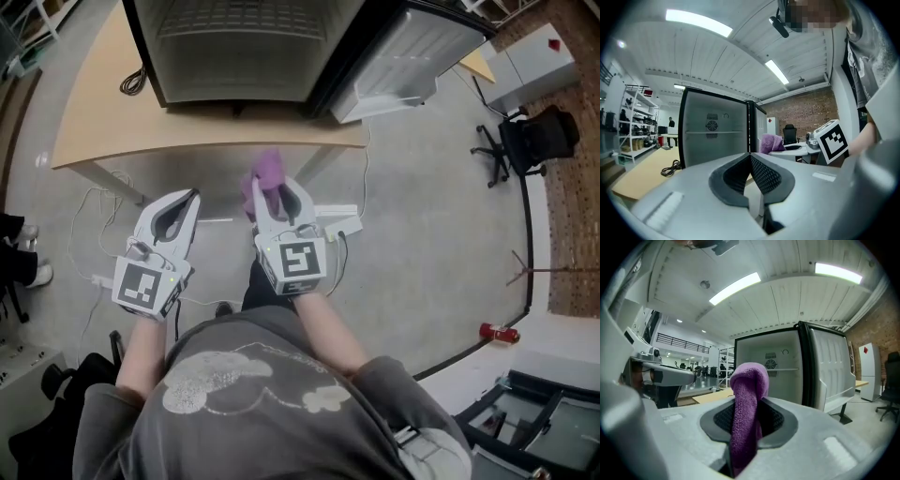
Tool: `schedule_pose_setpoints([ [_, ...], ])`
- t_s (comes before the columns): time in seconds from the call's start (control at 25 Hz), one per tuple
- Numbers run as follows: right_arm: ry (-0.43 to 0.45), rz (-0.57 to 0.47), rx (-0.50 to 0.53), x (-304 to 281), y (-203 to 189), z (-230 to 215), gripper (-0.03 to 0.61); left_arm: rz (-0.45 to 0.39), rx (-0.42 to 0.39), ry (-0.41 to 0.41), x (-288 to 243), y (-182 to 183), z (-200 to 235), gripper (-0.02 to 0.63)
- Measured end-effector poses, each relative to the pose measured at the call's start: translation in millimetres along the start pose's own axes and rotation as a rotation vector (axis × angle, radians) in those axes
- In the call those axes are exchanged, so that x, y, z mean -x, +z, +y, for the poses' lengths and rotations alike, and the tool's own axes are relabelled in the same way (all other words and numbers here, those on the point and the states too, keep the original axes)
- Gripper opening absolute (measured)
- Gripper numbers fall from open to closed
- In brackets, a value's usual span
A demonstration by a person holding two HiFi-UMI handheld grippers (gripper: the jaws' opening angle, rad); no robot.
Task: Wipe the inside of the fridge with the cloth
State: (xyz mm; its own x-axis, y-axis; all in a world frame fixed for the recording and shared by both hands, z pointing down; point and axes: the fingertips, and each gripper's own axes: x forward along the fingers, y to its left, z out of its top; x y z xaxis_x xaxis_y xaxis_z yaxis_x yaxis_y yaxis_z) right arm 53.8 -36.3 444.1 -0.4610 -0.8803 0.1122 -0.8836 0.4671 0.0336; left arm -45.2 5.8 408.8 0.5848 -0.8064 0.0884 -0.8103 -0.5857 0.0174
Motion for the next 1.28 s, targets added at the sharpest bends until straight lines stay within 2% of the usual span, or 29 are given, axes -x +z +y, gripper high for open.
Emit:
schedule_pose_setpoints([
  [0.24,-0.048,-0.022,0.005,67.6,3.4,42.1,0.077,-0.028,-0.001,-0.018,71.5,0.1,-23.0,0.018],
  [0.44,-0.099,-0.002,0.005,109.5,3.3,63.6,0.077,-0.040,0.010,-0.056,105.2,-1.6,-39.3,0.018],
  [0.76,-0.120,0.001,0.025,142.1,12.2,71.2,0.077,-0.066,0.014,-0.095,117.7,3.8,-59.6,0.018],
  [1.28,-0.042,-0.007,0.034,158.4,12.1,71.5,0.075,-0.032,0.000,-0.068,117.5,-1.0,-88.3,0.018],
])
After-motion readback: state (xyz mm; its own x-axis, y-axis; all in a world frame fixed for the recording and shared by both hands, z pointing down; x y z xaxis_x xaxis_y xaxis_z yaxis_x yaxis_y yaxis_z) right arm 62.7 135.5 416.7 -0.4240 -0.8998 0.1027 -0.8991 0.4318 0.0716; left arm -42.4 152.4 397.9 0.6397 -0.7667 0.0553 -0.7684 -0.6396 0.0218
